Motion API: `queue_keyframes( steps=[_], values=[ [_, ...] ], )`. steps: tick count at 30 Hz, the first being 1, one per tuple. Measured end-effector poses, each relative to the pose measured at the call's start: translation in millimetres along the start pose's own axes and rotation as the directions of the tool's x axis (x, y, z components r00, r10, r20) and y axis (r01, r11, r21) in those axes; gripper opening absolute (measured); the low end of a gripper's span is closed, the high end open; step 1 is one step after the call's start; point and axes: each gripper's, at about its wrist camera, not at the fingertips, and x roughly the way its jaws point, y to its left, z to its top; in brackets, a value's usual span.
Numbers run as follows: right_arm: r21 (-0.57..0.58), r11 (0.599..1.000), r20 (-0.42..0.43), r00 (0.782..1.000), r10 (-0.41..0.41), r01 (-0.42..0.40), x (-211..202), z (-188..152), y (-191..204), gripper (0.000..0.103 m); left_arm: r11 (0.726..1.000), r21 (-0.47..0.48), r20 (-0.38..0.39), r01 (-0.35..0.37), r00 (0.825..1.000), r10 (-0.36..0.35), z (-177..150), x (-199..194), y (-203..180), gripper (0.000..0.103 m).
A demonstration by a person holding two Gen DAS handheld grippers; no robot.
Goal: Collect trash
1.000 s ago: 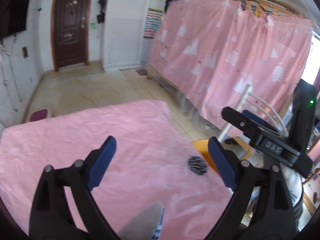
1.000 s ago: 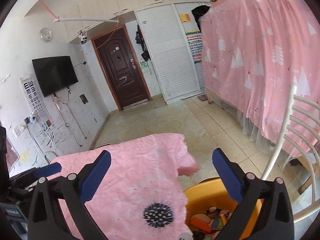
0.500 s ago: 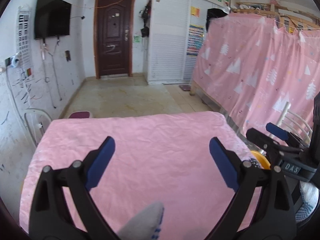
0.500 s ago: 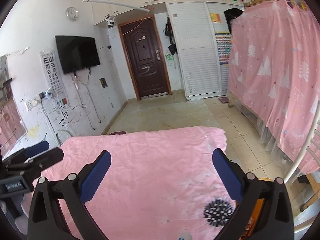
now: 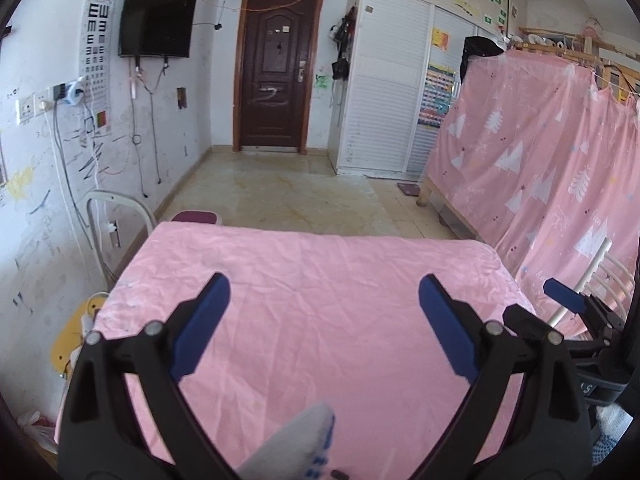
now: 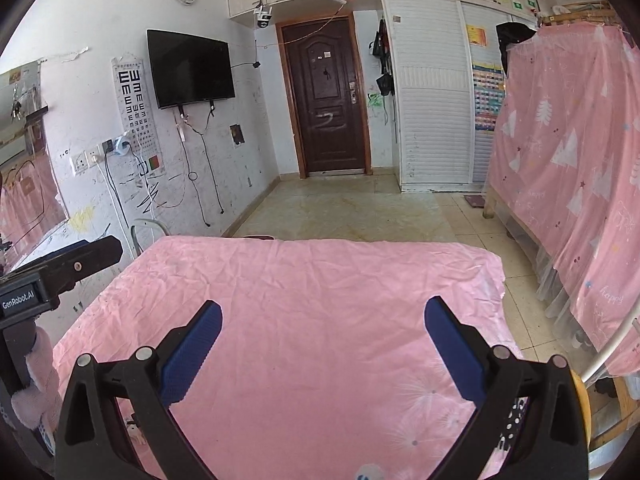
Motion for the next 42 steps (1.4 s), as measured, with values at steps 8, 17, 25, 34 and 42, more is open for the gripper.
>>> queue_keyframes(
  steps=[8, 17, 25, 34, 42],
  values=[
    [-0.021, 1.0, -0.008, 1.0, 0.006, -0.006, 2.8, 2.8, 11.1, 0.092, 1.0, -0.021, 0.001, -0.013, 1.0, 0.013, -1.5, -2.2, 13.3, 0.094],
    [-0.032, 0.999, -0.012, 1.0, 0.015, -0.015, 4.0, 3.0, 17.7, 0.092, 0.999, -0.035, 0.001, -0.028, 1.0, 0.028, -2.0, -3.0, 18.7, 0.094],
    [-0.032, 0.999, -0.014, 1.0, 0.016, -0.016, 4.2, 2.6, 18.0, 0.092, 0.998, -0.05, -0.013, -0.037, 0.999, 0.036, -4.3, 0.1, 23.3, 0.094],
    [-0.037, 0.999, -0.021, 1.0, 0.022, -0.022, 4.6, 0.3, 19.9, 0.092, 0.997, -0.06, -0.02, -0.045, 0.999, 0.044, -7.4, 1.9, 28.5, 0.094],
    [-0.037, 0.999, -0.026, 0.999, 0.023, -0.024, 5.7, -0.2, 21.0, 0.092, 0.997, -0.063, -0.025, -0.045, 0.999, 0.043, -7.1, 4.5, 32.6, 0.094]
  ],
)
